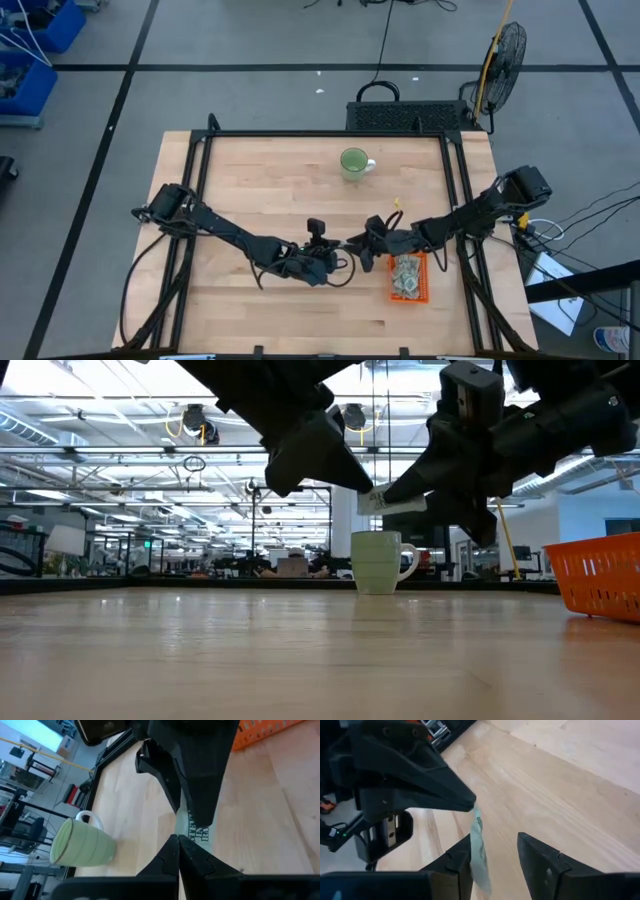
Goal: Pick and place Stevia / Truvia into bins
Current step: Put the stevia packet into the orange bin
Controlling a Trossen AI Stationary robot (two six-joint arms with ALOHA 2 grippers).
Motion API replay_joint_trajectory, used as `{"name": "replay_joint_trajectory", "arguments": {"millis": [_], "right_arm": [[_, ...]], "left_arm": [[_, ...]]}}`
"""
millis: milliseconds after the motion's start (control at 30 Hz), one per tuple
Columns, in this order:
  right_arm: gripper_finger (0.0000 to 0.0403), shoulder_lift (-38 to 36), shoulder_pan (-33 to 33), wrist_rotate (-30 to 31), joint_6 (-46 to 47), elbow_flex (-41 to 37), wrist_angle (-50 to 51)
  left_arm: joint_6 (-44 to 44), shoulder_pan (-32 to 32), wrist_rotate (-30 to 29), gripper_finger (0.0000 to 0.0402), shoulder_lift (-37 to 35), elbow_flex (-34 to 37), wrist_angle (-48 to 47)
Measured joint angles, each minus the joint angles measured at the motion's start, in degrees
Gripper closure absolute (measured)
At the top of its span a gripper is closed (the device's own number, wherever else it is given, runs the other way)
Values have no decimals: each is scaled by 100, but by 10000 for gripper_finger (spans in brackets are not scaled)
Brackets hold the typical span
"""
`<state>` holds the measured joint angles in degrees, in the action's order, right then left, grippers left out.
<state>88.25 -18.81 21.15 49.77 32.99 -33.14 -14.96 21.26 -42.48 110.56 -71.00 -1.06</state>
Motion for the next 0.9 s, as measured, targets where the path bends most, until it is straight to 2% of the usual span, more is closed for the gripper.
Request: {"name": "replay_joint_trajectory", "arguments": {"millis": [200, 500, 700, 900], "right_arm": [[298, 0, -86, -2, -448, 0, -89], [395, 0, -85, -24, -771, 0, -95], [390, 0, -85, -39, -798, 0, -88], [399, 0, -85, -27, -846, 0, -86]], "left_arm": [[12, -75, 45, 397, -2, 0, 7], [195, -139, 179, 392, -2, 0, 7], [230, -139, 343, 396, -4, -2, 136], [340, -143, 359, 339, -4, -2, 134]]}}
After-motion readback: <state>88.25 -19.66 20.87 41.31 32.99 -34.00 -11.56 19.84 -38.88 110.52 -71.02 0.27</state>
